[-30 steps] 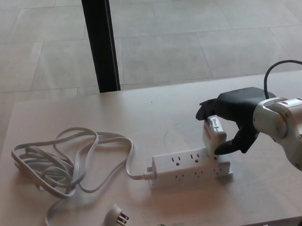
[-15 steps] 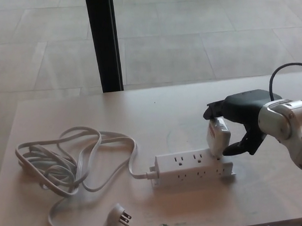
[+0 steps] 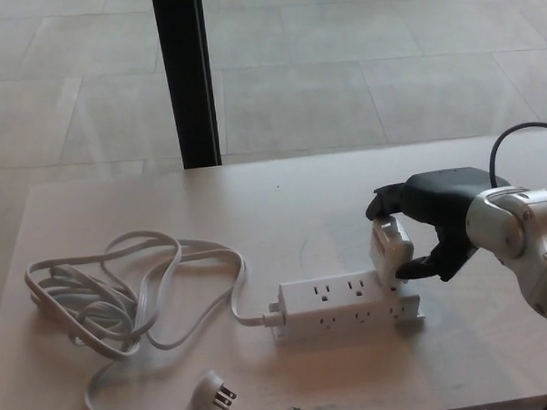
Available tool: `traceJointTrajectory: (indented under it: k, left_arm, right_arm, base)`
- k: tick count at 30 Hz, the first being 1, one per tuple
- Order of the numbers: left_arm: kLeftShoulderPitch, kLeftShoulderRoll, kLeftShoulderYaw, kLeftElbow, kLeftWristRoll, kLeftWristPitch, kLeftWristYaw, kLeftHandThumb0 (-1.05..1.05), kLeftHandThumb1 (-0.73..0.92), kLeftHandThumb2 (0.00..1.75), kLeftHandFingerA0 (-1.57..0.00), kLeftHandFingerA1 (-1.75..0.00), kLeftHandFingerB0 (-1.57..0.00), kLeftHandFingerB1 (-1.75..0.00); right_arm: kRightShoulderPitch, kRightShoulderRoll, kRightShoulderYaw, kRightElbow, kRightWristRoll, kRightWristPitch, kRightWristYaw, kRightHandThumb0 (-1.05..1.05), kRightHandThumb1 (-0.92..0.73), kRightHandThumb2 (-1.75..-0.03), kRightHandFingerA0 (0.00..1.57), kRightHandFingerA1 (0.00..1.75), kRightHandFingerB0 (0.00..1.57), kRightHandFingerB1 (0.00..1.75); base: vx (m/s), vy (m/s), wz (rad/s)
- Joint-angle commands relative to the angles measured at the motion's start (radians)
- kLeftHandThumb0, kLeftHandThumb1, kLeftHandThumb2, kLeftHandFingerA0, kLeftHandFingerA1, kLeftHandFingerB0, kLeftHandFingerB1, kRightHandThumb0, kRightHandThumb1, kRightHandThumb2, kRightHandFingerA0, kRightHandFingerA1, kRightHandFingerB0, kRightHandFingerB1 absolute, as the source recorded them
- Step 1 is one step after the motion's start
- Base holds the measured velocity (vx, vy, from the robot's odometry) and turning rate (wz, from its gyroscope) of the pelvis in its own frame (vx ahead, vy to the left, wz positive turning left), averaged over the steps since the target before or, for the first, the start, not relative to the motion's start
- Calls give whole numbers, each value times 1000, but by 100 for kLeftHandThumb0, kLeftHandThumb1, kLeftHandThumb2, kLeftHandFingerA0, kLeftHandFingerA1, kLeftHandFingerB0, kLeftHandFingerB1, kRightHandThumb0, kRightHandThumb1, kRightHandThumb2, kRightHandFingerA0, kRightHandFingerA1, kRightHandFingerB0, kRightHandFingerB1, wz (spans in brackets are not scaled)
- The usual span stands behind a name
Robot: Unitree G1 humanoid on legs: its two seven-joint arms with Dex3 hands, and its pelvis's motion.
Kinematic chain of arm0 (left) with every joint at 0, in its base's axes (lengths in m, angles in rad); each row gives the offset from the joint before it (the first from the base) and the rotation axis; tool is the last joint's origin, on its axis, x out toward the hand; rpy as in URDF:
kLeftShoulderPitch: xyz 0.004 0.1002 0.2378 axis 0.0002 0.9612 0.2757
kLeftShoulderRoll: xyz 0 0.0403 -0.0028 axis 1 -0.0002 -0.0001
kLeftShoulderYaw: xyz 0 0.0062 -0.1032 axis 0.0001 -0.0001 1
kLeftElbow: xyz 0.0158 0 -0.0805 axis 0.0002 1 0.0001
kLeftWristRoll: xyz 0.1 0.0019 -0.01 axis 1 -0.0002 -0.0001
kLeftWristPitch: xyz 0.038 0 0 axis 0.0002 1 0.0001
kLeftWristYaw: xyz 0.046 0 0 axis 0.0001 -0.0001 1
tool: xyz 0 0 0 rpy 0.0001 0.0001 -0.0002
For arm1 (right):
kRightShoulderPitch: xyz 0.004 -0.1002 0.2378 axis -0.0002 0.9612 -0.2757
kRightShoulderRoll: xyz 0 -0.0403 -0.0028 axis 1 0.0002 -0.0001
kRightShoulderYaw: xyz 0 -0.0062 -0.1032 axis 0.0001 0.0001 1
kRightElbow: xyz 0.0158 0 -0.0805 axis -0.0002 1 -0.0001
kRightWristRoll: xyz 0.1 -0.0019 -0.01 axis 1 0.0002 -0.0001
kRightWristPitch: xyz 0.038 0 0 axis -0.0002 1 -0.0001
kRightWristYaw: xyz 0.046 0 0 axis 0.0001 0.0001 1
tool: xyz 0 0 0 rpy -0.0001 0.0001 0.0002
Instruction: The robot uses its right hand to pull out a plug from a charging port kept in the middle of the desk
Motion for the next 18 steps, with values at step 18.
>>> traceJointTrajectory:
  k: [18]
  left_arm:
    - [1, -8, 11, 12, -29, -53, 3, -77, 91, 68, -72, -53, -54, -42]
  right_arm:
    - [103, -10, 9, -28, -42, -21, -68, -25, -50, -104, 87, 175, 80, 119]
  base:
    - [0, 0, 0]
